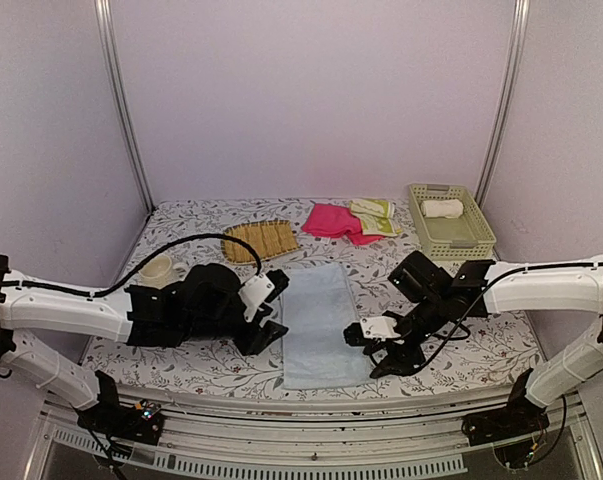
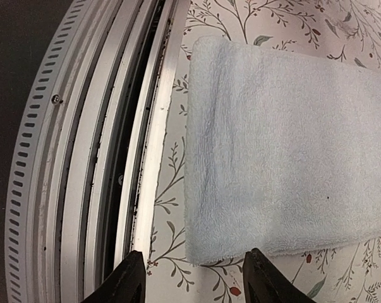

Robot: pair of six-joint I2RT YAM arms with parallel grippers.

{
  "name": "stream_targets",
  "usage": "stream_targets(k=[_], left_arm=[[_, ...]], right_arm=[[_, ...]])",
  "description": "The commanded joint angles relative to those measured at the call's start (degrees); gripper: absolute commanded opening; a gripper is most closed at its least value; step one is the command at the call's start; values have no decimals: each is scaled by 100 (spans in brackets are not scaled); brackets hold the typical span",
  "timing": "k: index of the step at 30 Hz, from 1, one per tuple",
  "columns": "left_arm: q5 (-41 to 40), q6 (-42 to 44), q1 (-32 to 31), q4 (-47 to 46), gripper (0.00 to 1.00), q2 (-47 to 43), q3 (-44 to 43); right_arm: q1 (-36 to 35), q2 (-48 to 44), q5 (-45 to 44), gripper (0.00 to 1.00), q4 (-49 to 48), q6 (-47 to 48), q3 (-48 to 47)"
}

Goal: Roll the towels
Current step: Pick up the towel from the center of the board.

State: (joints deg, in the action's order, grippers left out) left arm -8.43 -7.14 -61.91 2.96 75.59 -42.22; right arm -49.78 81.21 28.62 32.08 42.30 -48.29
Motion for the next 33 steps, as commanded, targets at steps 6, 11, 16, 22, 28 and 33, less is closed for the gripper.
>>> stream_targets(k=[6, 11, 16, 22, 28, 33], left_arm=[[-564, 310, -1142, -838, 51, -232, 654], [-575, 382, -1401, -1098, 49, -191, 830], [-509, 476, -1515, -1314, 48, -3, 936], [-345, 592, -1525, -1870, 47, 275, 1125], [-2, 647, -1521, -2165, 44, 687, 1060], [220, 804, -1517, -2487, 48, 982, 1026]], right_arm=[[-720, 718, -769, 52, -696, 44, 30], [-769, 1051, -806, 48, -782, -1, 31], [-770, 1212, -917, 42, -804, -18, 134], [-754, 1480, -937, 22, -703, -50, 86], [-268, 1617, 122, 8, -68, 22, -228], [262, 2324, 1277, 7, 1021, 369, -982]])
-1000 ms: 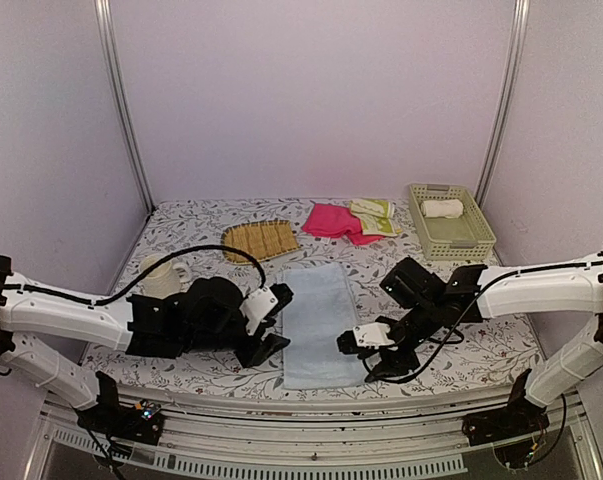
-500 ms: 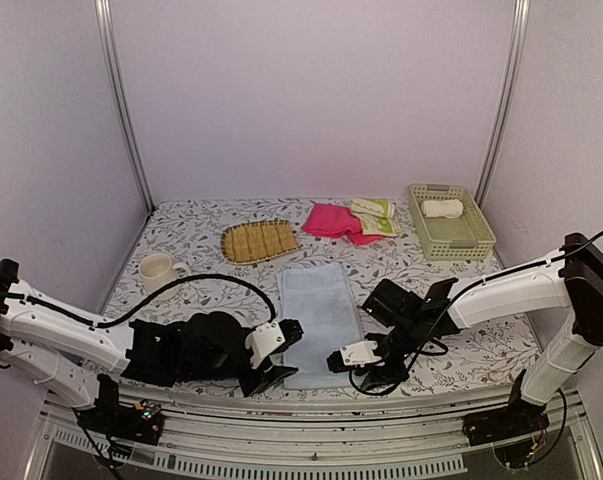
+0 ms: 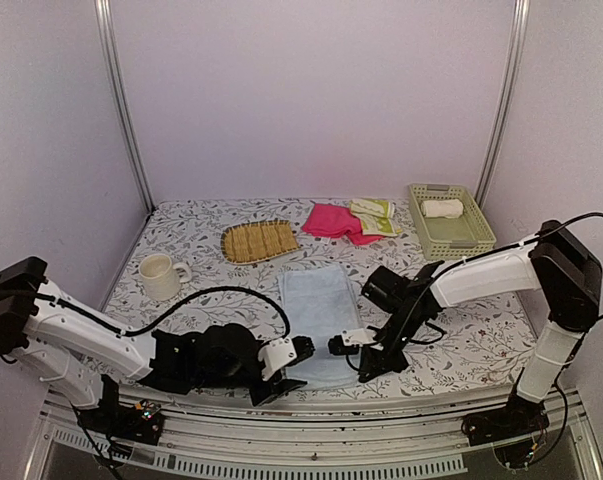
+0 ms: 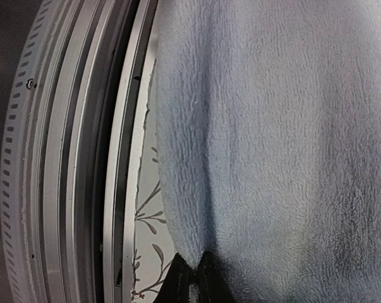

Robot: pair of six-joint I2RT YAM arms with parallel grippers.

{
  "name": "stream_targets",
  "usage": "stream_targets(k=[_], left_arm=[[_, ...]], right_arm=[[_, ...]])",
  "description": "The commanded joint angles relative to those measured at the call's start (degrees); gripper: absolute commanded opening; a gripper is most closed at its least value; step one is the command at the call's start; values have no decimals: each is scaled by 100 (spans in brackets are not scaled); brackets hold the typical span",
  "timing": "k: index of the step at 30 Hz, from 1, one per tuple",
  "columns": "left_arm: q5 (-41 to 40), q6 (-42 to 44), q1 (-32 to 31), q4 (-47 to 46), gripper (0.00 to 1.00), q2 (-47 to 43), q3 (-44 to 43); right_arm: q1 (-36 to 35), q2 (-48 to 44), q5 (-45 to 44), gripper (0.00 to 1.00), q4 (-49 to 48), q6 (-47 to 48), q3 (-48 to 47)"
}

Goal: Roll the towels
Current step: Pick up the towel from the center of the board.

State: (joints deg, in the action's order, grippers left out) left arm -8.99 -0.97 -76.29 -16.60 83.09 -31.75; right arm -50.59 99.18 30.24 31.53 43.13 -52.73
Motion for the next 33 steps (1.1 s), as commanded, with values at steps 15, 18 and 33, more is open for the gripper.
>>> stream_targets(k=[15, 18, 33], left_arm=[[492, 515, -3, -629, 47, 1595, -816], [562, 549, 79, -585, 42, 1669, -862], [883, 422, 321, -581, 34, 1818, -855]], right_arm=[[1071, 2021, 2515, 6, 2605, 1118, -1594], [1077, 2097, 2492, 6, 2620, 1125, -1616], [1123, 2289, 2554, 7, 2709, 1167, -1612]])
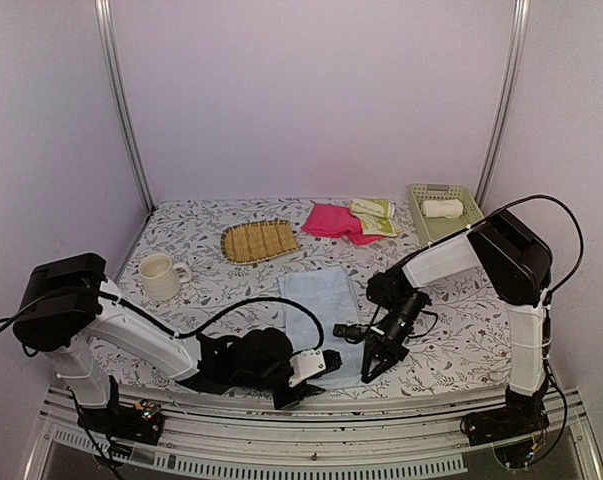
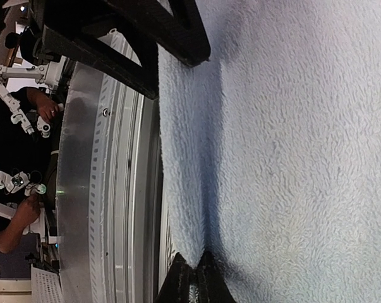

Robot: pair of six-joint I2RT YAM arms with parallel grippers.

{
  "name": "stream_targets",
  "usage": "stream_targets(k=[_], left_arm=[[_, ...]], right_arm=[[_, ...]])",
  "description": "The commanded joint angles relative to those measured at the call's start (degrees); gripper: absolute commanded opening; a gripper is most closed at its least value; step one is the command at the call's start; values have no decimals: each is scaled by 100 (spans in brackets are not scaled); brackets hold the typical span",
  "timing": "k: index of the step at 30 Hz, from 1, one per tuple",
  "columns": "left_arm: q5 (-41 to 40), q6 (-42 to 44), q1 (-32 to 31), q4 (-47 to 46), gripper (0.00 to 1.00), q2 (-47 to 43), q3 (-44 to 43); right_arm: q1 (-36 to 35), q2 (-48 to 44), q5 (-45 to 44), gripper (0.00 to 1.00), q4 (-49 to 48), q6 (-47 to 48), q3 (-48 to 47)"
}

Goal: Roll the towels
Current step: Roll the towel at the center of the board.

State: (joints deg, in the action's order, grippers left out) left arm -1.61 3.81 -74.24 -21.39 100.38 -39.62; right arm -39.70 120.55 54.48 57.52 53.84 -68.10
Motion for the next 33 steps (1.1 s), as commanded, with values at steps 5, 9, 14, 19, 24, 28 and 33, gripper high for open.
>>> stream_targets(k=[5, 9, 14, 19, 24, 28, 33], left_arm=[[141, -139, 163, -88, 26, 191, -91], [384, -372, 334, 76, 11, 168, -137], [1111, -864, 755, 476, 0, 63, -231], [2780, -1696, 1455, 732, 0, 117, -377], [4017, -2390, 1873, 986, 0, 696, -655], [4225, -2678, 1887, 945, 0, 1125, -686], [3944, -3062, 1882, 821, 0, 1141, -502]], right_arm=[[56, 198, 165, 7, 126, 57, -81], [70, 260, 181, 7, 252, 95, -81], [199, 323, 395, 7, 559, 251, -339], [380, 654, 573, 7, 1179, 457, -607], [463, 951, 560, 7, 1463, 478, -791], [463, 938, 420, 8, 1173, -16, -808], [488, 610, 279, 16, 770, -722, -841]])
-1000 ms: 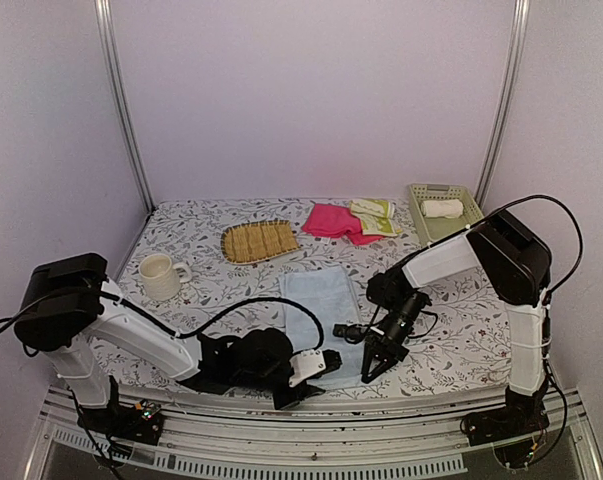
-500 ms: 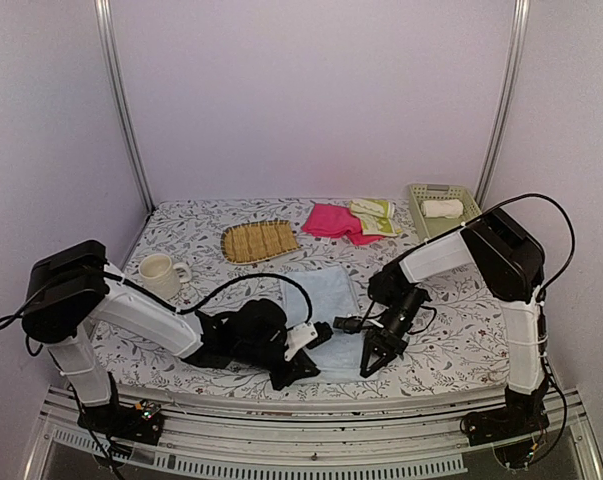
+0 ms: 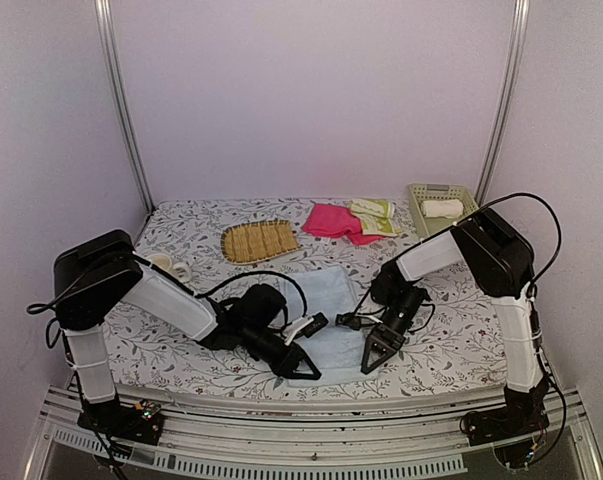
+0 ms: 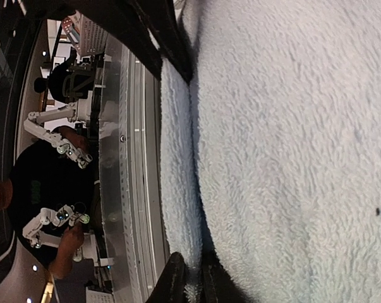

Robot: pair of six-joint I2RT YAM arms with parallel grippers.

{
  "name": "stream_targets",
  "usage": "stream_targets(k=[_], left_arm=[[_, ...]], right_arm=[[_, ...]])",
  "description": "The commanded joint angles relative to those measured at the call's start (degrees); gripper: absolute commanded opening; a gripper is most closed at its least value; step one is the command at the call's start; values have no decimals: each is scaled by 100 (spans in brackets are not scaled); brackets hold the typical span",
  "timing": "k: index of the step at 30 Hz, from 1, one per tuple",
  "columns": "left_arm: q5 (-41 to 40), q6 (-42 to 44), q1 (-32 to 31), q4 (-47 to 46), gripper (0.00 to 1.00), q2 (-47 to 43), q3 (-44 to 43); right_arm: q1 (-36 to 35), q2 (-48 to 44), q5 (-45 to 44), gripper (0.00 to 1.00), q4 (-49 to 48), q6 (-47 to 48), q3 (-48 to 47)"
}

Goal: Roll the towels
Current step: Roll the towel at the center of the board.

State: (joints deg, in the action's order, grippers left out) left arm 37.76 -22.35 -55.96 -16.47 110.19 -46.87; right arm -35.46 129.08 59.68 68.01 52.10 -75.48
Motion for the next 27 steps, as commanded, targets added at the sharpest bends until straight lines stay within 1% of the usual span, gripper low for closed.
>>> stream_targets(k=[1, 4, 7, 10, 12, 15, 17, 19, 22, 27], left_arm=[[-61, -542, 63, 307, 0, 120, 263], [-222, -803, 60, 293, 0, 61, 345], [-471, -1059, 59, 256, 0, -2, 460], [-540, -1432, 58, -10, 0, -15, 614], [-562, -1714, 55, -130, 0, -2, 666], [-671, -1918, 51, -246, 0, 42, 679], [-755, -2051, 2, -397, 0, 101, 696], [-713, -2200, -22, -591, 0, 189, 699], [-688, -2241, -74, -599, 0, 444, 618], [-748, -2239, -82, -470, 0, 512, 548]], right_arm=[[62, -386, -271, 20, -306, -596, -113], [119, -1080, -578, 33, -583, -920, -54], [154, -1924, -1115, 41, -947, -1314, 178], [116, -3042, -1656, 42, -1742, -1483, 862], [-72, -3746, -2068, 42, -2297, -1444, 1358], [-870, -4433, -3306, 41, -3192, -1414, 2069], [-1452, -4579, -4113, 40, -3694, -1384, 2425], [-1840, -4480, -4630, 40, -4157, -1385, 2619], [-2184, -4225, -5156, 39, -4587, -1384, 2765], [-2612, -3883, -5637, 41, -5012, -1239, 2824]])
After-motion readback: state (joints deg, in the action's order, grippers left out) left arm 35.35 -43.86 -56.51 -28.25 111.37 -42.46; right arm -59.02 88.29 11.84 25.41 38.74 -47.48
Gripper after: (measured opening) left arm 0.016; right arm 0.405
